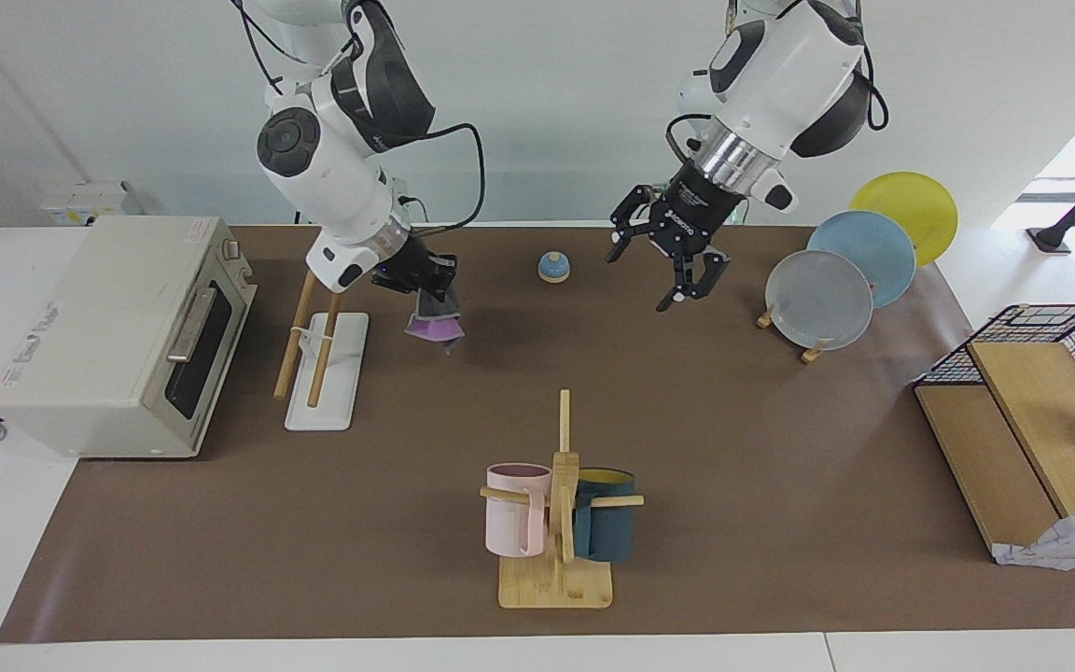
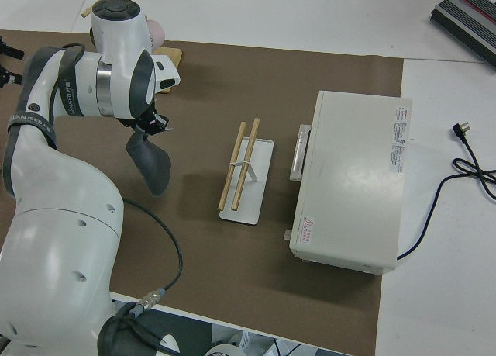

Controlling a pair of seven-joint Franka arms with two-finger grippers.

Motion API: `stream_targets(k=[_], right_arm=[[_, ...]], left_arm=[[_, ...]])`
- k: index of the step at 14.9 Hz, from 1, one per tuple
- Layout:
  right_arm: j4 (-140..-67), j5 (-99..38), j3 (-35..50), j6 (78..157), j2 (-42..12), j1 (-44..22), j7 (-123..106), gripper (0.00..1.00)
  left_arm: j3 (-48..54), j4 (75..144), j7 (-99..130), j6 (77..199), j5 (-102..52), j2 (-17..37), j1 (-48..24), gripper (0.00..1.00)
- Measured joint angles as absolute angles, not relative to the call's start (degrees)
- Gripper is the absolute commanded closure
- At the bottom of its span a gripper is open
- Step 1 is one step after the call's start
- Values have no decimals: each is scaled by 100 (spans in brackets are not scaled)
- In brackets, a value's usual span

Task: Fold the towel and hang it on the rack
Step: 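Carry the towel with the right gripper onto the dowel rack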

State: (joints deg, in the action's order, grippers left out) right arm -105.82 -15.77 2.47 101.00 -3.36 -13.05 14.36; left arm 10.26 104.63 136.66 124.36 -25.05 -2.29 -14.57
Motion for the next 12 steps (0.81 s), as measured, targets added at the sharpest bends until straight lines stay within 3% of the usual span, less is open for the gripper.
stream_targets(k=[6,12], right_arm=[[-11446,-559,241,10773,-90,-760,7,100],[-11450,636,242,10876,-8,-525,-1013,100]], left_arm=[[1001,10816,11188,12393,-2504,-406,-639,0],[990,10902,8272,12013,-2497,-450,71,0]])
